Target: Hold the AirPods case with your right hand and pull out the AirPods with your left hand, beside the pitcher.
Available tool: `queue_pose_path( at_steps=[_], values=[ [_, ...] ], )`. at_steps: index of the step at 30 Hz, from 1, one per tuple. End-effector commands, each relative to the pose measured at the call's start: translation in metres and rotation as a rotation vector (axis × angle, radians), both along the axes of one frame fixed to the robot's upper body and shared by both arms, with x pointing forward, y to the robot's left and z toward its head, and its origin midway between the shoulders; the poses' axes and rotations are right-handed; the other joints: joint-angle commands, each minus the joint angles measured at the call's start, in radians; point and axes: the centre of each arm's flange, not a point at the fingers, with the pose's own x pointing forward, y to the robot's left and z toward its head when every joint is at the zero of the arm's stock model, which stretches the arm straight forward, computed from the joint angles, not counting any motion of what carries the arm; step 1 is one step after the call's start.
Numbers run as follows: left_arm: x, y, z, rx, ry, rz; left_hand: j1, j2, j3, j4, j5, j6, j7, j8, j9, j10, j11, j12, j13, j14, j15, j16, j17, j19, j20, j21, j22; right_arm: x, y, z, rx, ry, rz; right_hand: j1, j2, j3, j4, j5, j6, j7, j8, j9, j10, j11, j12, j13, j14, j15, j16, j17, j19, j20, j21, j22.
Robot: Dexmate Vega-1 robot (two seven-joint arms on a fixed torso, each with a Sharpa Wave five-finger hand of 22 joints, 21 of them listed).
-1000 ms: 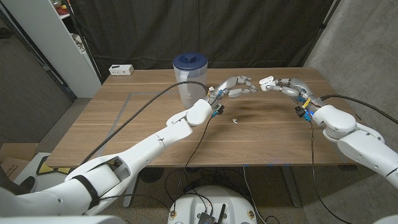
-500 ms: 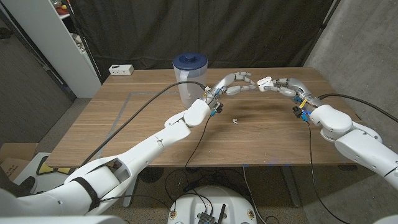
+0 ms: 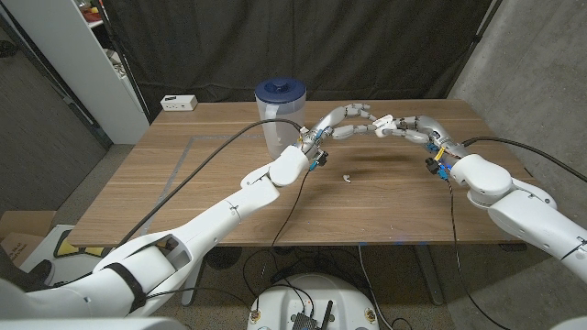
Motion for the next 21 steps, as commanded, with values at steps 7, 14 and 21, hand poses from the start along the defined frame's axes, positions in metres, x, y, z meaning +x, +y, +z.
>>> queue_pose_path(
  at_steps=[7,14,21],
  values=[
    [0.002,-0.006,0.001,0.034,-0.011,0.033,-0.014,0.003,-0.008,0.004,0.008,0.009,0.007,-0.008,-0.004,-0.008,0.002,-0.008,0.008,-0.011,-0.026,-0.002,0.006,-0.003,0.004,-0.004,0.003,-0.002,0.021,-0.002,-0.043,-0.021,0.002,0.005,0.007,0.012,0.004,0.007,0.053,-0.042,0.005,0.151,0.009,-0.003,-0.001,0.006,0.001,-0.095,0.006,0.002,0.001,0.009,0.002,0.001],
    [0.002,-0.008,0.001,0.038,-0.019,0.054,-0.019,0.005,-0.009,0.007,0.009,0.008,0.011,-0.011,-0.007,-0.009,0.002,-0.008,0.009,-0.014,-0.022,-0.002,0.008,-0.005,0.007,-0.005,0.004,-0.005,0.023,-0.003,-0.05,-0.035,-0.007,0.006,0.007,0.012,0.003,0.007,0.054,-0.042,0.004,0.151,0.009,-0.003,-0.001,0.006,0.002,-0.095,0.007,0.002,0.001,0.01,0.002,0.001],
    [0.002,-0.011,0.0,0.05,-0.02,0.066,-0.022,0.007,-0.009,0.008,0.01,0.008,0.012,-0.014,-0.009,-0.009,0.006,-0.008,0.01,-0.014,-0.021,-0.001,0.009,-0.006,0.006,-0.006,0.005,-0.009,0.03,-0.003,-0.069,-0.054,-0.014,0.007,0.006,0.012,0.002,0.007,0.054,-0.041,0.003,0.152,0.01,-0.002,-0.002,0.006,0.002,-0.094,0.007,0.001,0.002,0.011,0.002,0.001]
  ],
)
